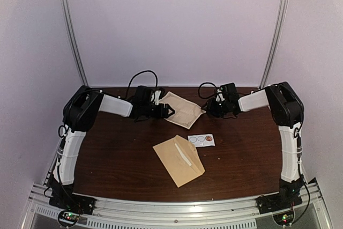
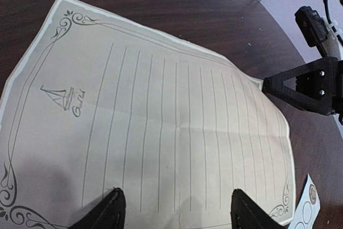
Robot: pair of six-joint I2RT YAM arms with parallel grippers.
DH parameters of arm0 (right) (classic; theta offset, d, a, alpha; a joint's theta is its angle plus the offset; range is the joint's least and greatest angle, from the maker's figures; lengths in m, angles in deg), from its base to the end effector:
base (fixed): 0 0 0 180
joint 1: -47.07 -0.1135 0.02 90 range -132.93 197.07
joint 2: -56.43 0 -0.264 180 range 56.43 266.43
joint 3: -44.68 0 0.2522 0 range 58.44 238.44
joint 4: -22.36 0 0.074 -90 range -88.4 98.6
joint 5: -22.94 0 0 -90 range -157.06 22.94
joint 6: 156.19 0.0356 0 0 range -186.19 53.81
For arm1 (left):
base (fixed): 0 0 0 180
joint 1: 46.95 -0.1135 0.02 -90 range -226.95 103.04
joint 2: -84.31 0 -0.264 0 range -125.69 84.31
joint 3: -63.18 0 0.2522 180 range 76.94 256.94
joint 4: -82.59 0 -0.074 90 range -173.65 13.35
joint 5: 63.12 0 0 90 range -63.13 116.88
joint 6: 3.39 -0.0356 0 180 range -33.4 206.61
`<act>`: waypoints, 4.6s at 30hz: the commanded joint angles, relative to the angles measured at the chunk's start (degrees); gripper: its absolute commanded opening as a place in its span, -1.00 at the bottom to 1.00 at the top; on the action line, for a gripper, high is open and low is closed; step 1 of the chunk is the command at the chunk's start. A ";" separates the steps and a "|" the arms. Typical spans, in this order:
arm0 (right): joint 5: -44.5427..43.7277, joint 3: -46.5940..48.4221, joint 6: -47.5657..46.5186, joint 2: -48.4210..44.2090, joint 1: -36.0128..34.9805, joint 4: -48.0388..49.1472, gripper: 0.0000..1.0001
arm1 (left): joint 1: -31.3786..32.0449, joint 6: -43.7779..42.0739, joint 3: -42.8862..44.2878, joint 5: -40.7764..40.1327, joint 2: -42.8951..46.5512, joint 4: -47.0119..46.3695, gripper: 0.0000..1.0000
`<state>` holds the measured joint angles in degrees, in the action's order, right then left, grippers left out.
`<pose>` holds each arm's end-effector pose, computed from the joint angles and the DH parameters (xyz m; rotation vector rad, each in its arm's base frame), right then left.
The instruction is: Place the letter into the envelope and seal it
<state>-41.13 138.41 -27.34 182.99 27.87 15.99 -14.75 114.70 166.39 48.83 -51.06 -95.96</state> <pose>0.4400 0.1697 0.1218 0.1495 2.3852 1.0256 0.4249 -0.2833 0.1055 0.3183 2.2677 -0.9951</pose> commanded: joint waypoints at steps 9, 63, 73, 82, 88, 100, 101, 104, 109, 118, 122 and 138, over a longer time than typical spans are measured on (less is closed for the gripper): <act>6.38 -0.31 4.80 1.90 0.13 7.09 -0.22 | 0.27 -1.02 -1.26 0.91 -0.53 -0.45 0.37; -1.63 -28.96 14.62 -20.41 -5.76 22.19 0.55 | 5.89 3.18 -37.52 -2.40 19.86 -10.51 0.34; -7.31 -33.94 12.56 -28.96 -6.42 15.05 0.57 | 6.03 3.72 -39.59 -2.54 20.92 -11.81 0.34; -3.56 -32.22 12.61 -23.99 -9.24 16.57 0.41 | 6.11 3.72 -39.21 -2.34 20.87 -11.77 0.34; -2.99 -29.12 12.63 -19.82 -9.95 16.69 0.28 | 6.11 4.06 -39.10 -2.41 20.93 -11.94 0.34; -0.05 -23.05 12.74 -12.62 -12.02 18.01 -0.01 | 6.20 4.14 -38.65 -2.39 21.01 -12.03 0.34; 0.09 -22.65 12.79 -12.29 -12.08 18.00 -0.06 | 6.20 4.22 -38.61 -2.44 21.10 -12.03 0.34; 0.20 -22.18 12.91 -11.87 -12.01 18.47 -0.26 | 6.27 4.20 -38.39 -2.60 21.32 -11.88 0.34; 0.17 -22.02 12.46 -12.53 -12.09 19.34 -0.91 | 6.46 4.27 -38.11 -3.81 22.46 -11.53 0.34; -1.04 -21.06 2.27 -24.16 -10.83 14.45 -1.00 | 5.78 0.53 -38.71 -13.64 37.06 -2.87 0.45; -0.34 -18.45 -3.17 -29.57 -9.69 7.97 -1.00 | 3.46 -2.23 -36.42 -13.90 46.26 4.94 0.50; 12.00 -5.41 -19.33 -41.29 -9.62 -15.20 -1.00 | -7.15 -16.30 -23.37 1.10 60.30 21.39 0.64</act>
<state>-34.77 130.32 -43.08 145.07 18.52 6.05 -20.85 104.10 144.25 44.02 8.80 -75.97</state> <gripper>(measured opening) 0.006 0.820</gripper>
